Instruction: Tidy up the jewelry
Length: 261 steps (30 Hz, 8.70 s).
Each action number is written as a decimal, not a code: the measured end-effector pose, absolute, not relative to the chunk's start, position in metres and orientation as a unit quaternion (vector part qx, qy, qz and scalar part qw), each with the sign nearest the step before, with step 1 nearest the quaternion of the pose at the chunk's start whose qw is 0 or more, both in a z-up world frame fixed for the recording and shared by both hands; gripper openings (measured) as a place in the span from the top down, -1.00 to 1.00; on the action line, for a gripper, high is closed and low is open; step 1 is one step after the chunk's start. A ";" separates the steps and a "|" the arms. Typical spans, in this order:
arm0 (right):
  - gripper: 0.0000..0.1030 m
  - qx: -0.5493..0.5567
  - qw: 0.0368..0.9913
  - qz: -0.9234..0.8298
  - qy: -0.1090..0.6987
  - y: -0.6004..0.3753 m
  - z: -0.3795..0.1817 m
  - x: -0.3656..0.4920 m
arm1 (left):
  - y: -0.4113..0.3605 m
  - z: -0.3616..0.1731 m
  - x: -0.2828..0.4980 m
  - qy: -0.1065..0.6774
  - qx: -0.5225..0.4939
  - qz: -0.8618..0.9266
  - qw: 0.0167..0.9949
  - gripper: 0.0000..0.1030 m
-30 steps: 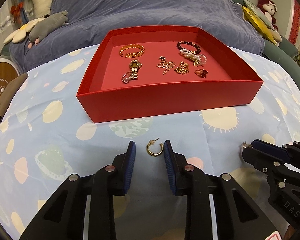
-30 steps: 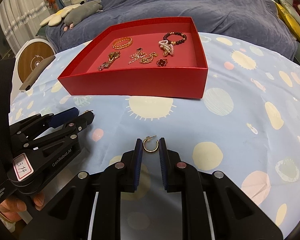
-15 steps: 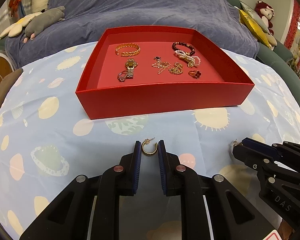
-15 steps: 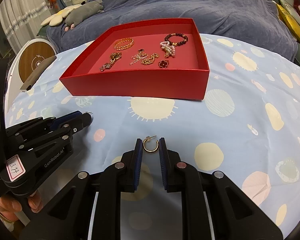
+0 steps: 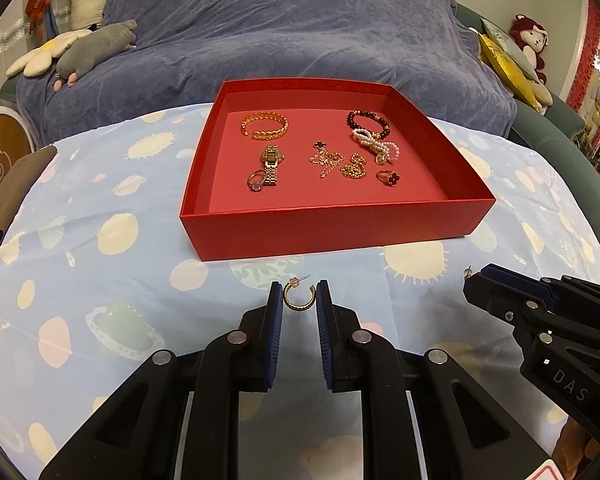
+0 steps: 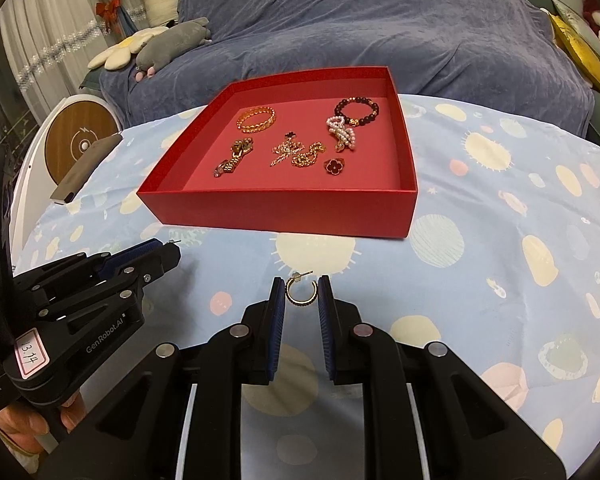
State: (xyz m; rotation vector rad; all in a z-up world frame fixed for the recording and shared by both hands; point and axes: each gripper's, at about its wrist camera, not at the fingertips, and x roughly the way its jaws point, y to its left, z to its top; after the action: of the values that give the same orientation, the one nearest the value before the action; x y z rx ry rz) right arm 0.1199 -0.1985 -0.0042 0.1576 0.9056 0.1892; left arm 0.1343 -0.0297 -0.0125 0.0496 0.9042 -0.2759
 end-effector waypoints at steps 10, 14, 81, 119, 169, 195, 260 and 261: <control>0.69 0.077 0.896 0.097 0.426 -0.194 0.008 0.124 | -0.021 0.014 0.138 0.411 0.014 -0.130 0.902 0.72; 0.69 0.078 0.901 0.094 0.416 -0.200 0.022 0.133 | -0.018 0.030 0.147 0.397 0.015 -0.126 0.909 0.72; 0.45 0.092 0.901 0.082 0.417 -0.197 0.042 0.265 | -0.053 0.040 0.276 0.398 0.045 -0.060 0.914 0.20; 0.08 0.067 0.896 0.070 0.434 -0.191 0.009 0.140 | -0.025 0.004 0.150 0.422 0.051 -0.028 0.905 -0.21; -0.64 0.063 0.911 0.022 0.406 -0.196 0.013 0.121 | -0.023 0.008 0.137 0.415 0.052 -0.012 0.908 -0.59; -0.64 0.063 0.911 0.022 0.407 -0.196 0.012 0.121 | -0.024 0.008 0.137 0.416 0.051 -0.012 0.908 -0.59; -0.69 0.059 0.912 0.019 0.406 -0.194 0.014 0.120 | -0.021 0.007 0.136 0.410 0.052 -0.008 0.911 -0.59; -0.72 0.060 0.912 0.017 0.405 -0.194 0.014 0.120 | -0.021 0.007 0.136 0.410 0.050 -0.009 0.911 -0.59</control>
State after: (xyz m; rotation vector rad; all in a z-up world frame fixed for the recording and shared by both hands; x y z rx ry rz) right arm 0.1197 -0.1942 0.0136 0.1227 0.8336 0.0351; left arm 0.1360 -0.0210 0.0073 0.1031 0.8460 -0.0181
